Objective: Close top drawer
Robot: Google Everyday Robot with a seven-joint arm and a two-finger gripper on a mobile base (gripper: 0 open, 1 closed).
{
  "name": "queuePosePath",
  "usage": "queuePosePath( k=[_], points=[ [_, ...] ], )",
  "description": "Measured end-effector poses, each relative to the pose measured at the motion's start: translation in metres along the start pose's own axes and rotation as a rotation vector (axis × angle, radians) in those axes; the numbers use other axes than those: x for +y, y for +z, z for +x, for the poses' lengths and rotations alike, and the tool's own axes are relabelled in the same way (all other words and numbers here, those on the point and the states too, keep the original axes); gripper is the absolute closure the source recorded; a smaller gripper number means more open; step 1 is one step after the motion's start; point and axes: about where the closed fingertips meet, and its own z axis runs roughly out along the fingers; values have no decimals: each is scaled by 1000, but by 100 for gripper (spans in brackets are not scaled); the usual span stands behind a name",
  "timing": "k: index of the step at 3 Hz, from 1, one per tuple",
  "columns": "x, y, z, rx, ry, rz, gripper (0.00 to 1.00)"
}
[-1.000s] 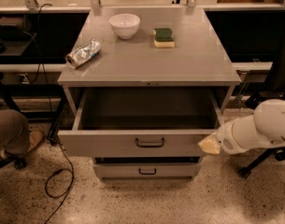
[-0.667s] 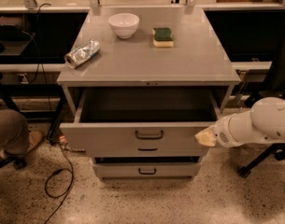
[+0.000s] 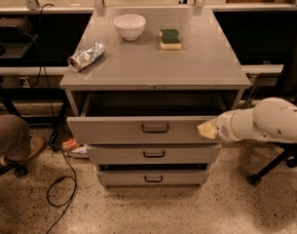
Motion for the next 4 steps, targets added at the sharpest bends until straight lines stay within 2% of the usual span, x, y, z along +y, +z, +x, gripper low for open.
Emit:
queuePosePath(
  k=[2,4],
  points=[
    [-18,40,-38,-89,27,-9,100],
    [-18,41,-38,-90,28,-10,100]
  ],
)
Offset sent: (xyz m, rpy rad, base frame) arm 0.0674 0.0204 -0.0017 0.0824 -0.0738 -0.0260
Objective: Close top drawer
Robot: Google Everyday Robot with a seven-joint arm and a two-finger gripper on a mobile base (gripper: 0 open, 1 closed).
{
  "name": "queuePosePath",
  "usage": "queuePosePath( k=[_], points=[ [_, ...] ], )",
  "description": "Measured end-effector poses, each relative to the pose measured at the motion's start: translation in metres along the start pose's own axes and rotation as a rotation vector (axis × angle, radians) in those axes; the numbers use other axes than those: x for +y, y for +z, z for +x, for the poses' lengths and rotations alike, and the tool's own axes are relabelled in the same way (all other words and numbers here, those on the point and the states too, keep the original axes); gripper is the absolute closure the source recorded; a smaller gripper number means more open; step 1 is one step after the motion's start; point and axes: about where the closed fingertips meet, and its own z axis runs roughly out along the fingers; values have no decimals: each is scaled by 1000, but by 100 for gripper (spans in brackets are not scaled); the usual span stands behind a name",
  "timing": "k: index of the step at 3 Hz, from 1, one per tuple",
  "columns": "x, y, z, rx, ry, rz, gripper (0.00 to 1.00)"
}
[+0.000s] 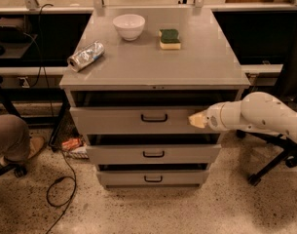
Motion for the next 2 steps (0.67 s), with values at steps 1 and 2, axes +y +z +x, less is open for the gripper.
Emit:
queuePosePath(
  k=[1,2],
  points=[
    [0,0,0,0,0,0,100],
    [0,0,0,0,0,0,100]
  ],
)
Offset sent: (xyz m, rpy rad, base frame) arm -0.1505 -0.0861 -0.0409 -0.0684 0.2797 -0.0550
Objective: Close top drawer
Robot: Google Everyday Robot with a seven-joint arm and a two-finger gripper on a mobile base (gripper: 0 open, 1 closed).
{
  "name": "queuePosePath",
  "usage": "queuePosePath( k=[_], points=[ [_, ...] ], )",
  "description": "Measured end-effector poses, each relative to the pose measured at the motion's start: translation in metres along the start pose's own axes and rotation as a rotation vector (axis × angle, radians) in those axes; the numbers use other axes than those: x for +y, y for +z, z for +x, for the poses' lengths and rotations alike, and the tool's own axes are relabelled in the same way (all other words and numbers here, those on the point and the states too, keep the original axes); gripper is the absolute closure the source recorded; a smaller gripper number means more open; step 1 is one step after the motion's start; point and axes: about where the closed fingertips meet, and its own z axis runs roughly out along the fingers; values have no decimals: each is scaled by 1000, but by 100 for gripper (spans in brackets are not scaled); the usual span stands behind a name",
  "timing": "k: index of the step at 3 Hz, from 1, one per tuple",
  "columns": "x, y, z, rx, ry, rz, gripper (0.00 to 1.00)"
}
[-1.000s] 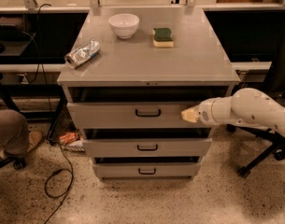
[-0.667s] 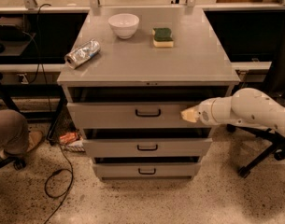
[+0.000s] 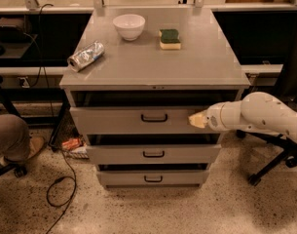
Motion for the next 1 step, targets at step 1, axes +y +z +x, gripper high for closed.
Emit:
queuePosePath(
  k=[1],
  points=[
    [0,0,0,0,0,0,100]
  ],
)
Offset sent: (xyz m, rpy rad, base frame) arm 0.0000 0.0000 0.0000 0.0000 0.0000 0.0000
